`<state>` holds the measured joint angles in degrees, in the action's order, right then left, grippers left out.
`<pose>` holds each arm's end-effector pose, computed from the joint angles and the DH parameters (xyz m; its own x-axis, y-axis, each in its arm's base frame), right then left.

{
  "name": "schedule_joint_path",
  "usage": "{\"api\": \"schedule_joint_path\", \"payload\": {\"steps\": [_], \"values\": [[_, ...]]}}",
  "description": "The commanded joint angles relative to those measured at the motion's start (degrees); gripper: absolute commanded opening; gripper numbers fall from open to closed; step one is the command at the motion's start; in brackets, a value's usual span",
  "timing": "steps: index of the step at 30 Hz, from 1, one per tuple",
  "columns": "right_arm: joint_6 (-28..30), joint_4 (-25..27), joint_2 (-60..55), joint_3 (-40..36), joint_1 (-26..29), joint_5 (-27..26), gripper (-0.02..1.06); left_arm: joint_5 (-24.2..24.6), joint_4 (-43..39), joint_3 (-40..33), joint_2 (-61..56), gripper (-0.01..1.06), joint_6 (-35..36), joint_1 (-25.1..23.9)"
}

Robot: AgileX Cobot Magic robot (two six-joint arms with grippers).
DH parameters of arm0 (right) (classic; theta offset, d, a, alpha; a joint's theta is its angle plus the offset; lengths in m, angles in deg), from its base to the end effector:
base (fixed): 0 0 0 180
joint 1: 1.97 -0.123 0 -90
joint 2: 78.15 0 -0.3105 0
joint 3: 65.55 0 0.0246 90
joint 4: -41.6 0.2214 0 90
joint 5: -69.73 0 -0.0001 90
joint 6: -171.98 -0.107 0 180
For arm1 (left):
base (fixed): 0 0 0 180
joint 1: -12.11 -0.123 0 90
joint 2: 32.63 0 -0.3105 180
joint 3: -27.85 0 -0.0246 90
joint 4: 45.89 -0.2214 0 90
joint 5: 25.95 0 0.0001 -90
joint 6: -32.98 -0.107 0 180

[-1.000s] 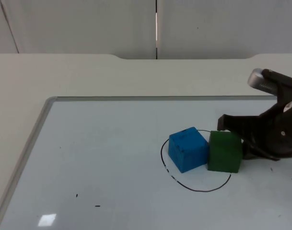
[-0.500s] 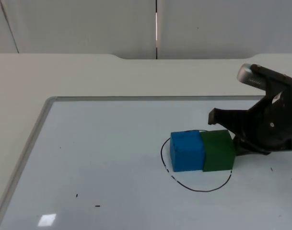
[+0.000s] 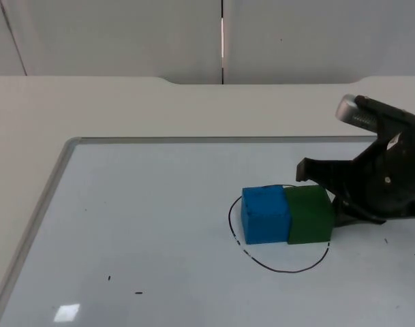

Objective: Push the two cubes into the marked area.

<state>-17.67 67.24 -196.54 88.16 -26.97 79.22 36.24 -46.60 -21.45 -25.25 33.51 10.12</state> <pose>0.3082 0.1522 0.1344 -0.9215 0.2013 -0.3322 0.0948 0.9459 0.3103 -0.0428 -0.0003 0.2533 -0.4823 -0.0202 -0.8757 -0.0460 0.9989 0.0023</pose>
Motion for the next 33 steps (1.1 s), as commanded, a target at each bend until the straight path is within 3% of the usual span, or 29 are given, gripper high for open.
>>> {"api": "schedule_joint_path", "payload": {"steps": [1, 14, 20, 24, 26, 29, 33], "values": [[0.2, -1.5, 0.0, 0.3, -0.2, 0.6, 0.00, -0.5, 0.7, -0.3, -0.2, 0.00, -0.1, 0.3], [0.2, -7.4, 0.5, 0.3, 0.7, 2.3, 0.00, -0.5, 0.7, -0.3, -0.2, 0.00, -0.1, 0.3], [0.2, -11.2, 4.6, 0.3, 5.8, 6.0, 0.00, -0.5, 0.7, -0.3, -0.2, 0.00, -0.1, 0.3], [0.2, -18.5, 12.8, 0.3, 9.9, 10.4, 0.00, -0.5, 0.7, -0.3, -0.2, 0.00, -0.1, 0.3], [0.2, -19.1, 13.9, 0.3, 10.1, 10.9, 0.00, -0.5, 0.7, -0.3, -0.2, 0.00, -0.1, 0.3], [0.2, -24.1, 21.8, 0.3, 10.5, 14.0, 0.00, -0.5, 0.7, -0.3, -0.2, 0.00, -0.1, 0.3], [0.2, -25.6, 28.6, 0.3, 10.5, 15.6, 0.00, -0.5, 0.7, -0.3, -0.2, 0.00, -0.1, 0.3]]}}
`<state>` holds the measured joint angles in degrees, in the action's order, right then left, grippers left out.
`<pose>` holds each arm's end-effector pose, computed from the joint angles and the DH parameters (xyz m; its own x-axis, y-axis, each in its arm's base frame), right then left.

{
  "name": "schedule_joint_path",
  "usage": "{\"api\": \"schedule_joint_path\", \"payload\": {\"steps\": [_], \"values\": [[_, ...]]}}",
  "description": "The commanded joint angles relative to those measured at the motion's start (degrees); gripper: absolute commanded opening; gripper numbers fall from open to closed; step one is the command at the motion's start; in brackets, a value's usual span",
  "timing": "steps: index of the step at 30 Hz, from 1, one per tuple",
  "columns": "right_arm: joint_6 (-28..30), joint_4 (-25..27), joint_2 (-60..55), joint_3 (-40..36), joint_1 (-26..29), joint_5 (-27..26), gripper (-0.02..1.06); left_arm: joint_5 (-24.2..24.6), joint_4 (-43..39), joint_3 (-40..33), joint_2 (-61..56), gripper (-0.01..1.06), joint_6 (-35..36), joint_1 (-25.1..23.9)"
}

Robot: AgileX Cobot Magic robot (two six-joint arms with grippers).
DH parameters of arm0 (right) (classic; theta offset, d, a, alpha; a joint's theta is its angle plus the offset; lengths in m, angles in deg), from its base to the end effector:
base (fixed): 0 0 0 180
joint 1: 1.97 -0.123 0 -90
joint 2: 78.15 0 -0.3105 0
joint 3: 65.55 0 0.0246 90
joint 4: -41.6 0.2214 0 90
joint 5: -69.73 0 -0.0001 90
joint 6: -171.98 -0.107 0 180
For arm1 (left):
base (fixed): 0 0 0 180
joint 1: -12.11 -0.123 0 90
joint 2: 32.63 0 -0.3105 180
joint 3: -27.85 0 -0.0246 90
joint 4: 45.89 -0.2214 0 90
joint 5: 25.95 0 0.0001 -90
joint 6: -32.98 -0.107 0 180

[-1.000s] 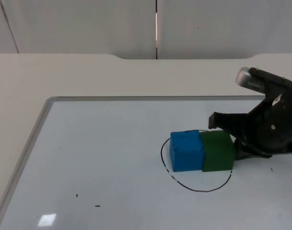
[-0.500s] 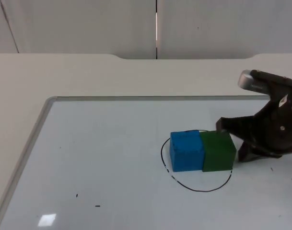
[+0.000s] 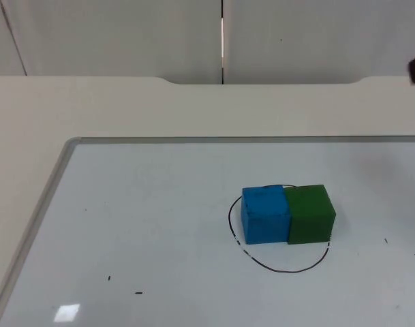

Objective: Push the two cubes into the marked area.

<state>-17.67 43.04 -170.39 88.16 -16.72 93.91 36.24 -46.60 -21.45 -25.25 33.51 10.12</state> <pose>0.2735 0.0732 0.2640 -0.8048 -0.0152 -0.5933 -0.1096 0.9863 0.1233 -0.0428 -0.0003 0.2533 -0.4823 -0.0202 -0.8757 -0.0460 0.9989 0.0023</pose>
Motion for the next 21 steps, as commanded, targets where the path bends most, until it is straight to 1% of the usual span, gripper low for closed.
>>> {"api": "schedule_joint_path", "payload": {"steps": [1, 3, 7, 8, 10, 13, 14, 17, 19, 21], "values": [[0.2, -1.4, 4.8, 0.3, 0.2, 1.4, 0.00, -0.5, 0.7, -0.3, -0.2, 0.00, -0.1, 0.3], [0.2, -1.4, 6.7, 0.3, 0.2, 1.7, 0.00, -0.5, 0.7, -0.3, -0.2, 0.00, -0.1, 0.3], [0.8, -1.4, 15.0, 0.3, 0.2, 3.4, 0.00, -0.5, 0.7, -0.3, -0.2, 0.00, -0.1, 0.3], [0.8, -1.4, 15.0, 0.3, 0.2, 3.4, 0.00, -0.5, 0.7, -0.3, -0.2, 0.00, -0.1, 0.3], [3.0, -1.4, 18.9, 0.3, 0.2, 4.4, 0.00, -0.5, 0.7, -0.3, -0.2, 0.00, -0.1, 0.3], [3.4, -1.4, 24.5, 0.3, 0.2, 6.5, 0.00, -0.5, 0.7, -0.3, -0.2, 0.00, -0.1, 0.3], [3.4, -1.4, 24.5, 0.3, 0.2, 6.5, 0.00, -0.5, 0.7, -0.3, -0.2, 0.00, -0.1, 0.3], [4.8, -1.4, 27.8, 0.3, 0.2, 8.6, 0.00, -0.5, 0.7, -0.3, -0.2, 0.00, -0.1, 0.3], [5.2, -1.4, 31.2, 0.3, 0.2, 11.7, 0.00, -0.5, 0.7, -0.3, -0.2, 0.00, -0.1, 0.3], [5.4, -1.4, 32.7, 0.3, 0.2, 12.7, 0.00, -0.5, 0.7, -0.3, -0.2, 0.00, -0.1, 0.3]]}}
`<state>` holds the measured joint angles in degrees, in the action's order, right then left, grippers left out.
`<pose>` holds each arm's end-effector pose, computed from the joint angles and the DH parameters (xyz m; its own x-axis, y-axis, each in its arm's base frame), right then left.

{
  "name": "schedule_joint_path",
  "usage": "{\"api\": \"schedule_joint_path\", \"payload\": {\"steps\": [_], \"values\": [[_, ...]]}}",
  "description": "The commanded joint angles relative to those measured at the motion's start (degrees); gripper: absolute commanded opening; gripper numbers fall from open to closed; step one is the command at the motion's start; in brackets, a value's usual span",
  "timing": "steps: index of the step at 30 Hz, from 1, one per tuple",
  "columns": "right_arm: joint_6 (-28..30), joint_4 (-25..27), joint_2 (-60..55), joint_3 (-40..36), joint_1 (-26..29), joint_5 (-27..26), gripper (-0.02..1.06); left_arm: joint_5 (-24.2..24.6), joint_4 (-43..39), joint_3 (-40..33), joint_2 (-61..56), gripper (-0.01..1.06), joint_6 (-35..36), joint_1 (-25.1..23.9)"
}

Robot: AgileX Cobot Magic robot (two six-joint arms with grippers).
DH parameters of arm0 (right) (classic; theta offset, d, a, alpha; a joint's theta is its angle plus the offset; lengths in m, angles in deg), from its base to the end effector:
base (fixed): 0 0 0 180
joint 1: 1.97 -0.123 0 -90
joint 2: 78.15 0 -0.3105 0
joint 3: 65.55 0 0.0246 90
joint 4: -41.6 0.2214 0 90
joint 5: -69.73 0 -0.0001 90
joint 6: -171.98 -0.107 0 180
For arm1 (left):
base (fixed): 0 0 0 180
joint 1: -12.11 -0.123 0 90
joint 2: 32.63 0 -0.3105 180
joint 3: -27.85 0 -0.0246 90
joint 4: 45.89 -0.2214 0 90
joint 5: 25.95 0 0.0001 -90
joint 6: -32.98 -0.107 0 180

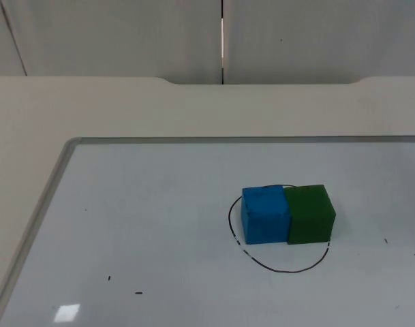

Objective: Push the two cubes into the marked area.

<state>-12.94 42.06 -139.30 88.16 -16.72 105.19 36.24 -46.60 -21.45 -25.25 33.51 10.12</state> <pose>0.1546 0.0412 0.3712 -0.5469 -0.0486 -0.8358 -0.2088 0.9747 0.0800 -0.0428 -0.0003 0.2533 -0.4823 -0.0202 -0.8757 -0.0460 0.9989 0.0023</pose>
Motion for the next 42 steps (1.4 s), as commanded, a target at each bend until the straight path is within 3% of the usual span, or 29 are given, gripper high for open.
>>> {"api": "schedule_joint_path", "payload": {"steps": [1, 7, 20, 29, 42], "values": [[1.4, -0.5, 3.1, 0.3, 0.2, 2.7, 0.00, -0.5, 0.7, -0.3, -0.2, 0.00, -0.1, 0.3], [4.5, -0.5, 10.9, 0.0, 0.2, 9.2, 0.00, -0.5, 0.7, -0.3, -0.2, 0.00, -0.1, 0.3], [5.5, 0.3, 29.5, -10.2, 0.2, 10.6, 0.00, -0.5, 0.7, -0.3, -0.2, 0.00, -0.1, 0.3], [12.3, 7.6, 37.6, -18.1, 0.2, 14.4, 0.00, -0.5, 0.7, -0.3, -0.2, 0.00, -0.1, 0.3], [13.0, 7.4, 48.8, -18.8, 0.2, 23.4, 0.00, -0.5, 0.7, -0.3, -0.2, 0.00, -0.1, 0.3]]}}
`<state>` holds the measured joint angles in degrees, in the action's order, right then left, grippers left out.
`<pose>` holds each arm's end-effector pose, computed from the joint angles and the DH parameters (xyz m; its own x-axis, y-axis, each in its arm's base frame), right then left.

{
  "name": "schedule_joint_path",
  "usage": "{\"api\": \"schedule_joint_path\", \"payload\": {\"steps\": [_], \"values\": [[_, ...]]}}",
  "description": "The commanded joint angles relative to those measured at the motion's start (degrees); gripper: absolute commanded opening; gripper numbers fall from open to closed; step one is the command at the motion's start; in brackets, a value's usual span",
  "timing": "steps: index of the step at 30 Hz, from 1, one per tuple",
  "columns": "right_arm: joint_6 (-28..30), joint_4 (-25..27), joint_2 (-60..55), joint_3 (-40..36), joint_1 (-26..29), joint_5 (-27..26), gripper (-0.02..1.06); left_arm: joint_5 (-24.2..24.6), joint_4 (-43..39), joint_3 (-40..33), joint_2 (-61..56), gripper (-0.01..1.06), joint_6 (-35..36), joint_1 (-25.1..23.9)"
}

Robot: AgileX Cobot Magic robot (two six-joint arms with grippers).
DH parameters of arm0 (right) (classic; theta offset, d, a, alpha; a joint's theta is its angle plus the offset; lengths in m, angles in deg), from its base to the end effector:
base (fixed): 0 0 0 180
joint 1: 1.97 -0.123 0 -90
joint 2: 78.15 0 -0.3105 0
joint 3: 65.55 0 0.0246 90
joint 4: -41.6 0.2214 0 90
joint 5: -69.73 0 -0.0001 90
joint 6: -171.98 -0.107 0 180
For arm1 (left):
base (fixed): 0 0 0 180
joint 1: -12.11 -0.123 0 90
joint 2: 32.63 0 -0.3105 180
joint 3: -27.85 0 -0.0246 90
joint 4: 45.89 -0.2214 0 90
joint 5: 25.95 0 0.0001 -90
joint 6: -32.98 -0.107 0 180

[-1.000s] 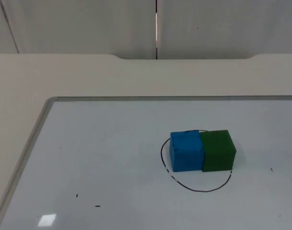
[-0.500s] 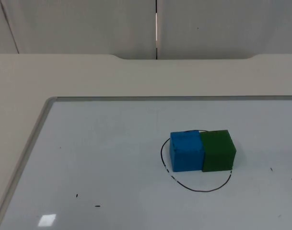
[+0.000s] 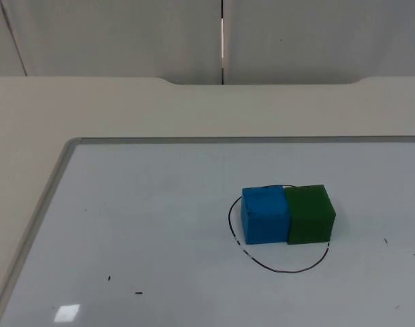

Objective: Push the two cubes into the marked area.

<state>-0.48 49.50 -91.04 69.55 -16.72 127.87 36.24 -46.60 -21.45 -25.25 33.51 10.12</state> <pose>-0.0348 0.0038 0.2849 -0.3977 -0.1647 -0.9026 -0.3785 0.9256 -0.0022 -0.0428 -0.0003 0.2533 -0.4823 -0.0202 -0.8757 -0.0460 0.9989 0.0023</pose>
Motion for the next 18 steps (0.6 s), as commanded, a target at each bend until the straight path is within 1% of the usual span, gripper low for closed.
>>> {"api": "schedule_joint_path", "payload": {"steps": [1, 4, 6, 7, 8, 11, 18], "values": [[0.6, -0.3, 1.4, -0.2, 0.2, 0.9, 0.00, -0.5, 0.7, -0.3, -0.2, 0.00, -0.1, 0.3], [0.1, -1.4, 2.6, -0.2, 0.2, 2.2, 0.00, -0.5, 0.7, -0.3, -0.2, 0.00, -0.1, 0.3], [-2.3, -3.7, 3.7, -1.0, 0.2, 3.2, 0.00, -0.5, 0.7, -0.3, -0.2, 0.00, -0.1, 0.3], [-4.0, -5.7, 5.1, -2.3, 0.2, 3.4, 0.00, -0.5, 0.7, -0.3, -0.2, 0.00, -0.1, 0.3], [-4.4, -6.3, 5.5, -2.9, 0.2, 3.4, 0.00, -0.5, 0.7, -0.3, -0.2, 0.00, -0.1, 0.3], [-5.4, -6.5, 5.7, -3.4, 0.2, 3.7, 0.00, -0.5, 0.7, -0.3, -0.2, 0.00, -0.1, 0.3], [-5.4, -6.2, 5.7, -3.4, 0.2, 3.7, 0.00, -0.5, 0.7, -0.3, -0.2, 0.00, -0.1, 0.3]]}}
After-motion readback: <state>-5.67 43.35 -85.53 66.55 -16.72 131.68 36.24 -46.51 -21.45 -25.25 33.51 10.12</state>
